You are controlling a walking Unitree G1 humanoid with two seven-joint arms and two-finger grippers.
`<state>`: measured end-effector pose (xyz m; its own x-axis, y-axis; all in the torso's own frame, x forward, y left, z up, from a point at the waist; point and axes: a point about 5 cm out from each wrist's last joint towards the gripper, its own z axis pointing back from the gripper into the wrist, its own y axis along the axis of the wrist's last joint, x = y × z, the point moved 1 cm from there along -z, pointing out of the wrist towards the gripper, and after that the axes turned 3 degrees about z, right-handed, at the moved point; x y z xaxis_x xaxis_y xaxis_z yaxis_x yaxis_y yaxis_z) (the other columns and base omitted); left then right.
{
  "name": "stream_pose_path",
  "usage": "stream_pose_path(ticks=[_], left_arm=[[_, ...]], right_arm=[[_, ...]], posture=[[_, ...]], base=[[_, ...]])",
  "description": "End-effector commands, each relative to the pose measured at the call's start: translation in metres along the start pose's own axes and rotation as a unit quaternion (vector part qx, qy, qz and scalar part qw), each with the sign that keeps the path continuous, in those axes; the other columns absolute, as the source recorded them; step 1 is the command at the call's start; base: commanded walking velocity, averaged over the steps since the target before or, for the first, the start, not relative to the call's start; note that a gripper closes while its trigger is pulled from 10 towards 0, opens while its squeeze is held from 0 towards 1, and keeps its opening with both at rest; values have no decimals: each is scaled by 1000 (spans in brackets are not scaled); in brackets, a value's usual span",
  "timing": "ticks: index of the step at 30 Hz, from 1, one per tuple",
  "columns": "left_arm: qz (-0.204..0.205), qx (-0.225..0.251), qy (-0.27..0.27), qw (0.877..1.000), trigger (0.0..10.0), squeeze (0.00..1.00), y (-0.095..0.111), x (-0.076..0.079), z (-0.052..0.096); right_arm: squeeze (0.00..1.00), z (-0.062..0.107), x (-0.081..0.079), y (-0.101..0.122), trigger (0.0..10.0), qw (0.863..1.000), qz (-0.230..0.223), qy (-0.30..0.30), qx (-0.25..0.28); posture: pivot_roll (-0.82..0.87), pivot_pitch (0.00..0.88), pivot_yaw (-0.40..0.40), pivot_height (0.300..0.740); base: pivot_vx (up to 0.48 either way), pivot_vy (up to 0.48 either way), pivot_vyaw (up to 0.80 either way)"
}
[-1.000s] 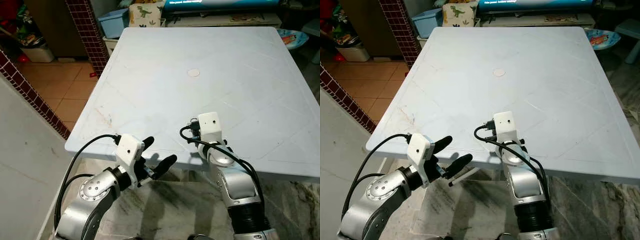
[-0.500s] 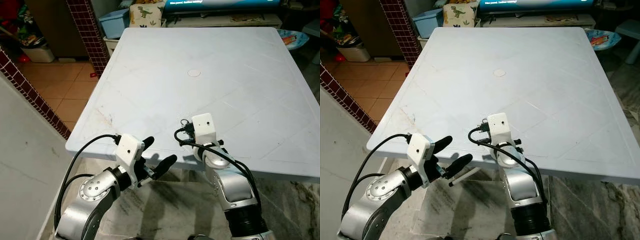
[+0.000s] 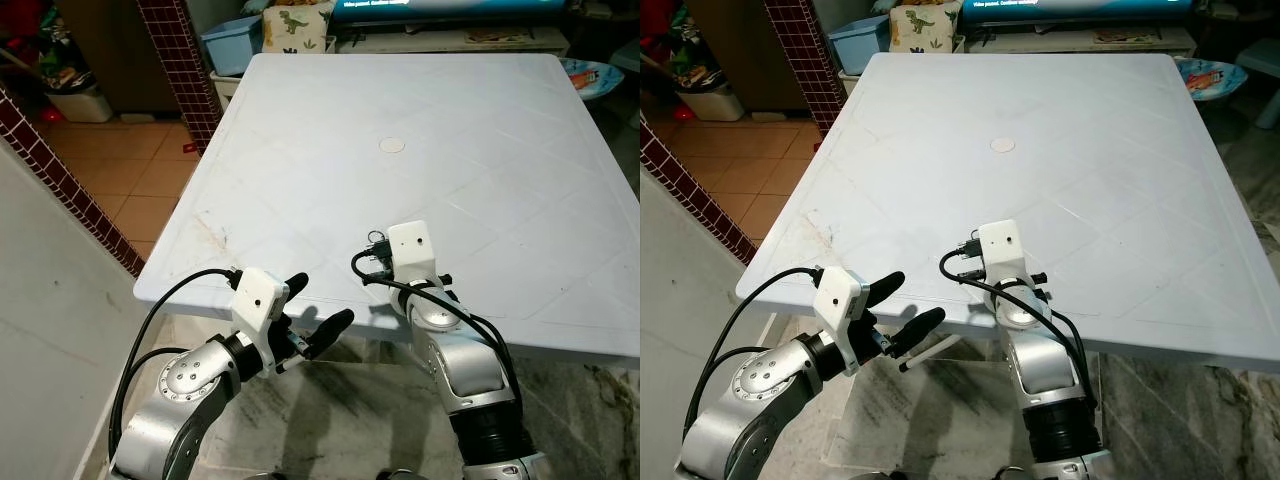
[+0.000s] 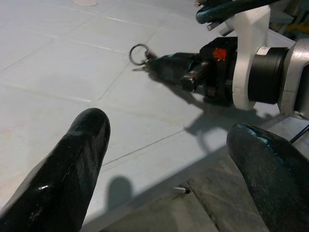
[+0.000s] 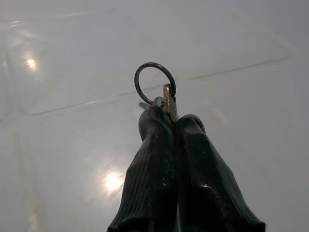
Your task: Hang keys on a hook
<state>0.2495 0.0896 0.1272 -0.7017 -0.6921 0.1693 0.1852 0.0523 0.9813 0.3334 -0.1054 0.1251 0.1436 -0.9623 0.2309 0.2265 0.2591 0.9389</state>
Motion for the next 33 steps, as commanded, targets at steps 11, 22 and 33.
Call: stream_pose_path(ticks=[11, 22, 33], left_arm=[[-17, 9, 22, 1000, 10000, 0, 5, -6, 1], [-47, 34, 154, 986, 10000, 0, 13, -40, 7], [-44, 43, 191, 980, 10000, 0, 8, -45, 10]], right_arm=[[0, 10, 6, 45, 0, 979, 116, -48, 161], [0, 22, -6, 60, 10000, 973, 62, 15, 220], [0, 28, -4, 54, 10000, 975, 46, 28, 216]], posture=[[62, 129, 97, 740], [48, 117, 91, 740], [41, 104, 85, 740]], base=[[0, 0, 0], [0, 0, 0], [0, 0, 218]])
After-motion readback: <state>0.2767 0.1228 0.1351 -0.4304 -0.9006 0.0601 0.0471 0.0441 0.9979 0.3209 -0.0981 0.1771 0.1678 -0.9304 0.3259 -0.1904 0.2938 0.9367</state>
